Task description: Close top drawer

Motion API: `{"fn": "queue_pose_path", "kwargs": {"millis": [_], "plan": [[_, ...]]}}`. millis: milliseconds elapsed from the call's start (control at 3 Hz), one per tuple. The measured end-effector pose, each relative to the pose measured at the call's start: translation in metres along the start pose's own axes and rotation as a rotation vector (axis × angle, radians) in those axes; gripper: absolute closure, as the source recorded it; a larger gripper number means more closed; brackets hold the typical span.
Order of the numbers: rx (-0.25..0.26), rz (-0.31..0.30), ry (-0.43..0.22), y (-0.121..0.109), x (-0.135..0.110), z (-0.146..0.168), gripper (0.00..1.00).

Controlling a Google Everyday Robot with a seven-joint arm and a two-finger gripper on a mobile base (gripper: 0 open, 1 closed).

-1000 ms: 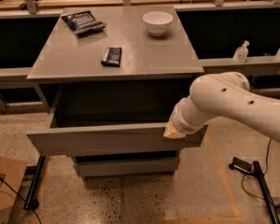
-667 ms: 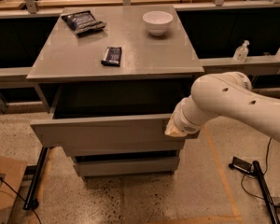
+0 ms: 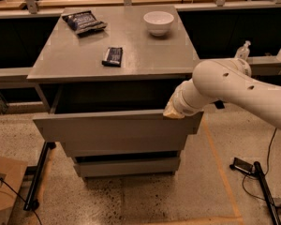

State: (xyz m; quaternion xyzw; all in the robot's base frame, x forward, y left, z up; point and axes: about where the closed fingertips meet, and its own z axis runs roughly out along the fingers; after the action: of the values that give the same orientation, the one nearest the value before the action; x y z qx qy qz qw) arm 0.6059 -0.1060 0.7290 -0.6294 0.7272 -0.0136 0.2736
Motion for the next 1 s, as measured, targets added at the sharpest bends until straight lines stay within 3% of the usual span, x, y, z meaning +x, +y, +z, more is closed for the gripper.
{"fn": "queue_pose_path", "kwargs": {"millis": [333,667,1000], "plan": [[-0.001,0.000,0.000,0.000,0.000,0.000,1.00],[-0.025,-0.002,0.011,0.004,0.005,0.020,1.00],[-0.129,0.039,0.047,0.028,0.022,0.043,1.00]]}}
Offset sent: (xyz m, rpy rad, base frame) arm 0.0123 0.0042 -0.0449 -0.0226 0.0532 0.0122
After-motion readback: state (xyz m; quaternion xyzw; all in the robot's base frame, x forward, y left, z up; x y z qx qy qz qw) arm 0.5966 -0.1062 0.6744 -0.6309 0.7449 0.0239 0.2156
